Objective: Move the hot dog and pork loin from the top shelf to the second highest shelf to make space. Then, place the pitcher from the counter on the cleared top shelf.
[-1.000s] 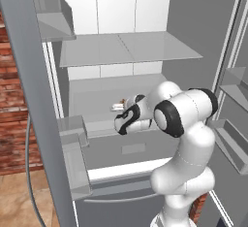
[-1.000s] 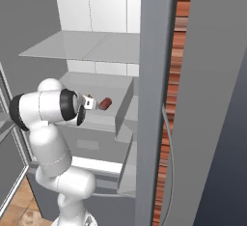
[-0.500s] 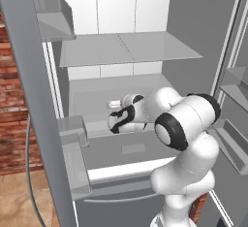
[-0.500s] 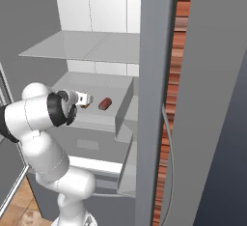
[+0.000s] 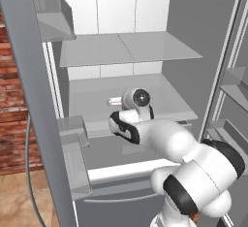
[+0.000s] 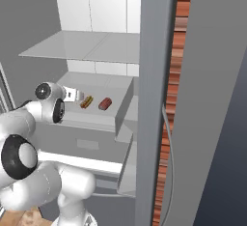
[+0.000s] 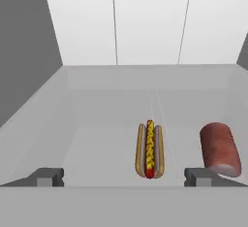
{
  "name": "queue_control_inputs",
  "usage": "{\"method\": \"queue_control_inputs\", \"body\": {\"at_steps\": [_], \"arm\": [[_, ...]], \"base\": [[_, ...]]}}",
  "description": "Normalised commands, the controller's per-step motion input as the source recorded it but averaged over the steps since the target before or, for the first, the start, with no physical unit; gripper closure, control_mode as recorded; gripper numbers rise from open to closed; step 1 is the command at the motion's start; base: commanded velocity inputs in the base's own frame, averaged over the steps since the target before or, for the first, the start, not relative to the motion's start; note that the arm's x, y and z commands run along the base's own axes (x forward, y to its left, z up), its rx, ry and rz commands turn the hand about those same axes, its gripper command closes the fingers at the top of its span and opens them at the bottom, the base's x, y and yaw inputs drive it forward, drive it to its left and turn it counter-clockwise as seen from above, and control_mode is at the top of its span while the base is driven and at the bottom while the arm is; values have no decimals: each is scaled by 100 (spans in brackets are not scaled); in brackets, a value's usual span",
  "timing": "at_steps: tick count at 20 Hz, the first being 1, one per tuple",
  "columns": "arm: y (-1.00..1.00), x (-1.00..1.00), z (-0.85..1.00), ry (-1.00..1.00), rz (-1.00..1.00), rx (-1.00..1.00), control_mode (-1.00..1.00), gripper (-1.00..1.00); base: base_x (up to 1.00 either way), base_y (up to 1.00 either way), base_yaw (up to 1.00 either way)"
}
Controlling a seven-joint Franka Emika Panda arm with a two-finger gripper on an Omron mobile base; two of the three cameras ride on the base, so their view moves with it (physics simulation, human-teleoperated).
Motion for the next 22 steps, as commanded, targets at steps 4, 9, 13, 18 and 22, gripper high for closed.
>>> {"method": "queue_control_inputs", "body": {"at_steps": [4, 9, 13, 18, 22], "arm": [[-21, -97, 77, 19, 0, 0, -100, -100], [-38, -100, 55, 17, 0, 0, -100, -100], [-39, -100, -8, 5, 0, -2, -100, -100], [-29, -86, -5, 0, 0, -1, -100, -100], [-32, -71, 40, -2, 0, 0, -100, -100]], "base": [[0, 0, 0], [0, 0, 0], [0, 0, 0], [0, 0, 0], [0, 0, 0]]}}
